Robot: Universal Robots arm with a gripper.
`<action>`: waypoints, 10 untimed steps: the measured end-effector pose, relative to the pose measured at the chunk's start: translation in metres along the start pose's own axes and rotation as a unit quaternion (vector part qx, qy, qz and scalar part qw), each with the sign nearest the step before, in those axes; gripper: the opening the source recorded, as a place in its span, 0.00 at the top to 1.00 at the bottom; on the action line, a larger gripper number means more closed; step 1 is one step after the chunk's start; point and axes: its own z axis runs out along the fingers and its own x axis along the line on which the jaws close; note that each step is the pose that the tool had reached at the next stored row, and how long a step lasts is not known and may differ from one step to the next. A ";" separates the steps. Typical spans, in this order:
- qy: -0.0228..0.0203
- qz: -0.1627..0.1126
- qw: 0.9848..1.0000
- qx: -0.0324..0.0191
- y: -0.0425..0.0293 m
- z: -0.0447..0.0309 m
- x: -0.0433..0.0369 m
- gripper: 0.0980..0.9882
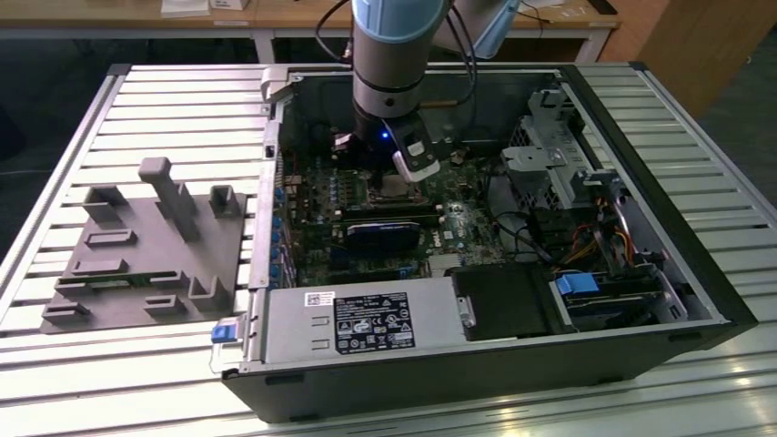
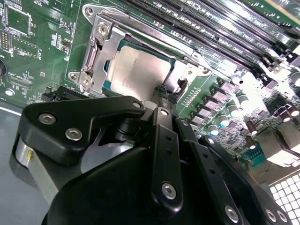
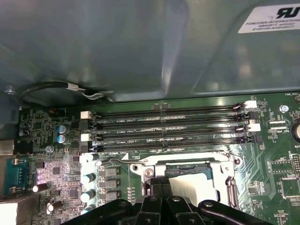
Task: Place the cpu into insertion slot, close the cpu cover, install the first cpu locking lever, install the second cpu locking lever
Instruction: 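Close the cpu cover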
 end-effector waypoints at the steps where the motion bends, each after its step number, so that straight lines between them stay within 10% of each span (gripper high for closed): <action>1: 0.000 0.000 1.000 0.000 0.0000 0.0000 -0.0002 0.99; 10: 0.000 0.000 1.000 -0.001 0.0006 -0.0031 0.0001 0.99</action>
